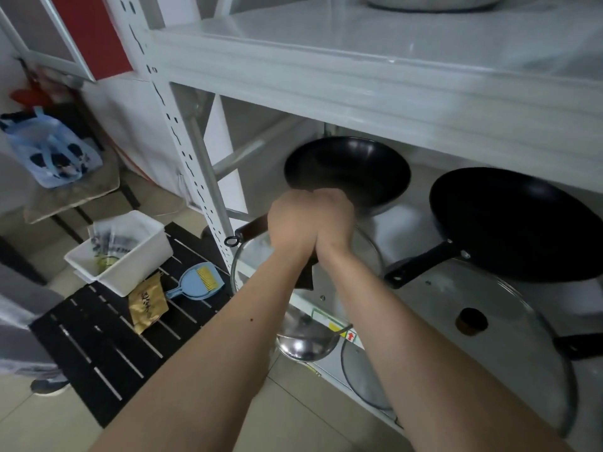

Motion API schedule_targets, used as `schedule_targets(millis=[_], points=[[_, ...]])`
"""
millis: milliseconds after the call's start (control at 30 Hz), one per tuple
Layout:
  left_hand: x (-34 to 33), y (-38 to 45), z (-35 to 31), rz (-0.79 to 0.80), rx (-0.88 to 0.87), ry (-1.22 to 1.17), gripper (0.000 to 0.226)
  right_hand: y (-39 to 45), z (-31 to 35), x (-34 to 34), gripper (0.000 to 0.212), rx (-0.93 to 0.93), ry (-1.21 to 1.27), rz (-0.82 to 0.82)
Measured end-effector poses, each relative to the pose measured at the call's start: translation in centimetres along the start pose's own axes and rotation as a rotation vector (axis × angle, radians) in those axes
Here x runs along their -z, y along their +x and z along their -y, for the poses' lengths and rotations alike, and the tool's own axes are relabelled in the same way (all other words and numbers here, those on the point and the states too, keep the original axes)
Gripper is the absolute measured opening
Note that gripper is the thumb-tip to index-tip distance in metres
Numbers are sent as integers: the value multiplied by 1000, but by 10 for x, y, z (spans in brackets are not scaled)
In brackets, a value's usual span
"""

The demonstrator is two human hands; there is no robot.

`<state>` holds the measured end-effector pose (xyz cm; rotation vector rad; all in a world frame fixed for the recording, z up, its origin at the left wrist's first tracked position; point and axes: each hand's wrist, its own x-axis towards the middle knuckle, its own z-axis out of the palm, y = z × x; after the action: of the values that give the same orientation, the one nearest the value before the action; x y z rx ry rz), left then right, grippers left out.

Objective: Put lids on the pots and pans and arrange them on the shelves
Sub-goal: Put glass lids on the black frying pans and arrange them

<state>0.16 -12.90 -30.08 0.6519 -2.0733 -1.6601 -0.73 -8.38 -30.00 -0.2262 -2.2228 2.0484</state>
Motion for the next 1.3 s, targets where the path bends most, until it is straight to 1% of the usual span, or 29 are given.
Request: schedule_targets(millis=[67, 100, 133, 200, 233, 267, 333, 433, 500, 567, 700, 800, 1033, 1100, 1233, 1300], points=[[-3, 18, 8, 61, -9, 35, 35, 11, -6, -8, 26, -8, -42, 3], [-3, 26, 12, 91, -19, 72, 34, 17, -10, -11, 26, -16, -107, 14], [-4, 35, 17, 116, -34, 127, 32, 23, -14, -12, 27, -28, -228, 38], [-3, 53, 27, 145, -83, 336, 30, 30, -26, -16, 32, -87, -559, 139], [-2, 62, 33, 156, -111, 477, 31, 31, -34, -17, 35, -135, -691, 200], [-1, 70, 39, 170, -133, 617, 31, 29, -42, -19, 40, -190, -773, 265], [1, 82, 51, 221, -149, 851, 35, 22, -57, -24, 51, -261, -846, 351], [5, 90, 64, 315, -162, 1032, 41, 13, -70, -30, 61, -294, -869, 397], [5, 93, 67, 344, -177, 1065, 42, 11, -70, -34, 58, -314, -848, 382], [6, 97, 67, 366, -182, 1080, 42, 11, -68, -37, 53, -335, -845, 334], [10, 106, 72, 404, -118, 1083, 41, 9, -62, -35, 42, -309, -865, 286], [12, 114, 75, 434, -107, 1037, 36, 2, -57, -28, 34, -286, -878, 272], [14, 132, 76, 537, -107, 941, 28, -16, -39, -13, 24, -258, -878, 267], [14, 135, 73, 566, -91, 943, 29, -21, -33, -8, 24, -246, -880, 268], [12, 141, 68, 602, -101, 992, 22, -33, -24, 2, 38, -208, -900, 273], [13, 140, 63, 617, -105, 1024, 28, -38, -21, 6, 42, -200, -910, 271]])
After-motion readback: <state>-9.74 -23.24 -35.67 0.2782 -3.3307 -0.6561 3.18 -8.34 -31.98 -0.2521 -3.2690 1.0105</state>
